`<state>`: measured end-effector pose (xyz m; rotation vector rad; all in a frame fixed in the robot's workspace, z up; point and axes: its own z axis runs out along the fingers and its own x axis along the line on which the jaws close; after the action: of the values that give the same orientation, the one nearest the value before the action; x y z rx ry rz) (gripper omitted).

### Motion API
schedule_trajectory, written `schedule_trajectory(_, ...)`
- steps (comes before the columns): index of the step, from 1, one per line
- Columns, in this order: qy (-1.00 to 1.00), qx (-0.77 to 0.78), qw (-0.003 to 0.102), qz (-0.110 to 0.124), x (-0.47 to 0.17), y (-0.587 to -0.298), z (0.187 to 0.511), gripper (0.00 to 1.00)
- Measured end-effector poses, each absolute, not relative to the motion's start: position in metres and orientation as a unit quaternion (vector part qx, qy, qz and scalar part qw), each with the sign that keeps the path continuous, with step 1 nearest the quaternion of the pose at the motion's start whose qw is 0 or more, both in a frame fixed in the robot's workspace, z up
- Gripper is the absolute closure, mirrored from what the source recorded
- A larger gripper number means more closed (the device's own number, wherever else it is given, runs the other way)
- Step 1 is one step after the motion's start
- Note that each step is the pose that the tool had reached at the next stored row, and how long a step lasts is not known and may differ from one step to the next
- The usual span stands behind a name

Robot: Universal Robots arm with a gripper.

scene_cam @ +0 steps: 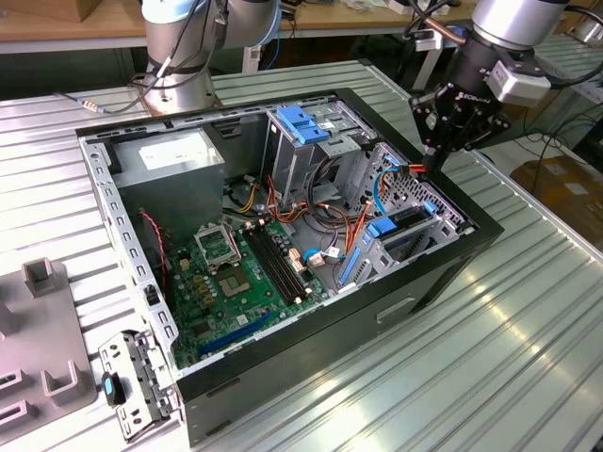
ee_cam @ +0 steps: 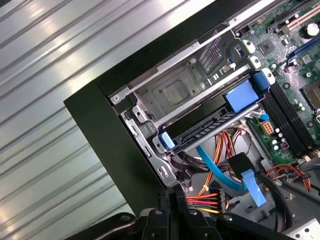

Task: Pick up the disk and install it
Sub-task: 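Insert the first disk wire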

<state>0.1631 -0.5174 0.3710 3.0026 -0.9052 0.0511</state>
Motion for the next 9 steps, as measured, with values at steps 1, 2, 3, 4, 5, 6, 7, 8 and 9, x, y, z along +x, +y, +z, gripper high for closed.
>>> schedule_trajectory(1, -0.295, 0.955, 0.003, 0.016, 0.1630, -0.5174, 0.3710, 0.84)
schedule_trajectory(2, -0.300, 0.954, 0.003, 0.016, 0.1630, -0.5174, 0.3710, 0.84)
schedule_trajectory(3, -0.307, 0.952, 0.003, 0.016, 0.1628, -0.5174, 0.3710, 0.84)
schedule_trajectory(4, -0.312, 0.950, 0.003, 0.016, 0.1627, -0.5174, 0.3710, 0.84)
schedule_trajectory(5, -0.314, 0.949, 0.003, 0.016, 0.1624, -0.5174, 0.3709, 0.84)
schedule_trajectory(6, -0.317, 0.948, 0.003, 0.016, 0.1621, -0.5174, 0.3710, 0.84)
schedule_trajectory(7, -0.320, 0.947, 0.003, 0.016, 0.1618, -0.5174, 0.3710, 0.84)
schedule_trajectory(8, -0.327, 0.945, 0.003, 0.016, 0.1612, -0.5174, 0.3710, 0.84)
schedule_trajectory(9, -0.334, 0.942, 0.003, 0.016, 0.1610, -0.5174, 0.3710, 0.84)
